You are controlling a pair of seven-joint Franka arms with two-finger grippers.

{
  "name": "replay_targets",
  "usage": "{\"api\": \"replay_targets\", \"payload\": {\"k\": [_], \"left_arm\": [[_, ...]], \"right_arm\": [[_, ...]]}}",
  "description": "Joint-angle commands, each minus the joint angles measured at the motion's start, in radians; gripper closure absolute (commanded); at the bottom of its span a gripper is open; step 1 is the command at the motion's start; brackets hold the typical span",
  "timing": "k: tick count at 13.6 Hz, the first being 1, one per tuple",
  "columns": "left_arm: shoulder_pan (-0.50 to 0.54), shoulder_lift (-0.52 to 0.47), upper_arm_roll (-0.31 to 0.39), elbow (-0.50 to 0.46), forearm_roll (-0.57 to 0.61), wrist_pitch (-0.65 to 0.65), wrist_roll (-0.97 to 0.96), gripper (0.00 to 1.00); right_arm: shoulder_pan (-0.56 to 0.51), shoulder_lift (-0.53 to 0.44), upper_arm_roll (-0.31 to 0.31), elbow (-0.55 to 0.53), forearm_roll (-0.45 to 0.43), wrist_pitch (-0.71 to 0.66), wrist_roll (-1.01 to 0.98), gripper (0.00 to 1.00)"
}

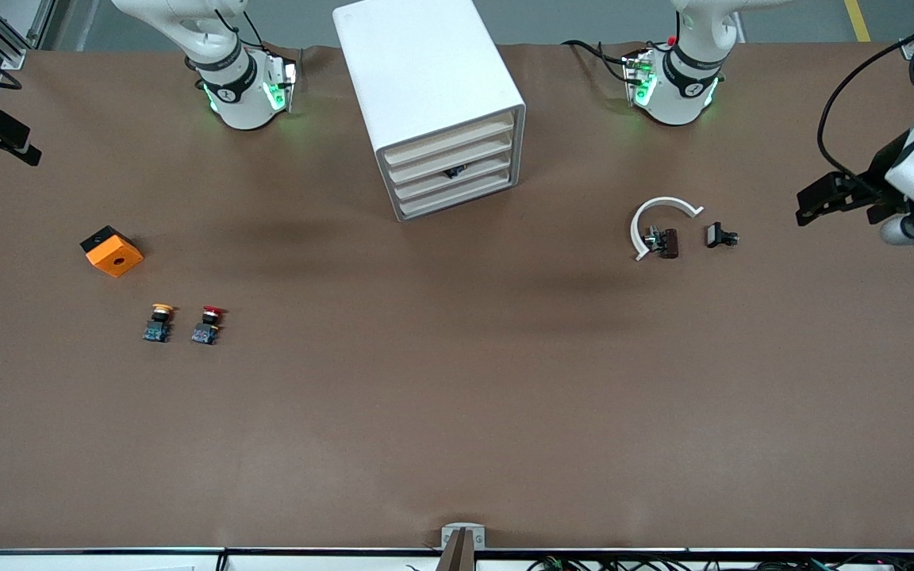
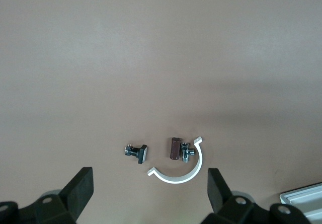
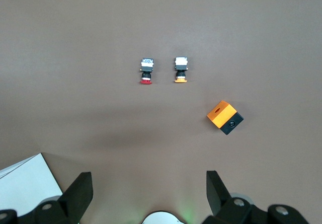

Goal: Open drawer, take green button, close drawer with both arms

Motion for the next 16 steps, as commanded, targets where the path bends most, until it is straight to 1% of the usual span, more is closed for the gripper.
{"api": "replay_targets", "payload": {"k": [1,2,4,6,8,9,13,16], "left_arm": [[0.01,0.065,-0.004,0.001,-0.013,0.016,-0.023,0.0],[0.011,0.077,-0.002,-0.017,-0.013,0.018,-0.063,0.0],[0.01,0.128,-0.002,-0.017,-0.011,0.016,-0.158,0.0],[-0.004,0.187,-0.008,-0.02,-0.028,0.015,-0.324,0.0],[-0.028,0.259,-0.024,-0.017,-0.15,0.021,-0.568,0.0],[-0.057,0.289,-0.025,-0.014,-0.172,0.021,-0.671,0.0],[-0.182,0.414,-0.024,-0.01,-0.171,0.024,-1.094,0.0],[-0.246,0.483,-0.027,-0.008,-0.175,0.011,-1.577,0.0]], "right_arm": [[0.001,-0.023,0.003,-0.019,-0.001,0.007,-0.018,0.0],[0.001,-0.023,0.003,-0.019,-0.001,0.004,-0.018,0.0],[0.001,-0.02,0.003,-0.015,-0.001,0.003,-0.018,0.0],[-0.001,-0.02,0.001,-0.013,-0.001,-0.002,-0.016,0.0],[-0.001,-0.02,0.001,-0.013,-0.001,0.004,-0.016,0.0],[-0.001,-0.02,0.001,-0.013,-0.001,0.001,-0.016,0.0],[-0.004,-0.016,0.001,-0.007,-0.001,0.001,-0.015,0.0],[-0.004,-0.016,0.0,-0.006,-0.001,0.001,-0.015,0.0]]}}
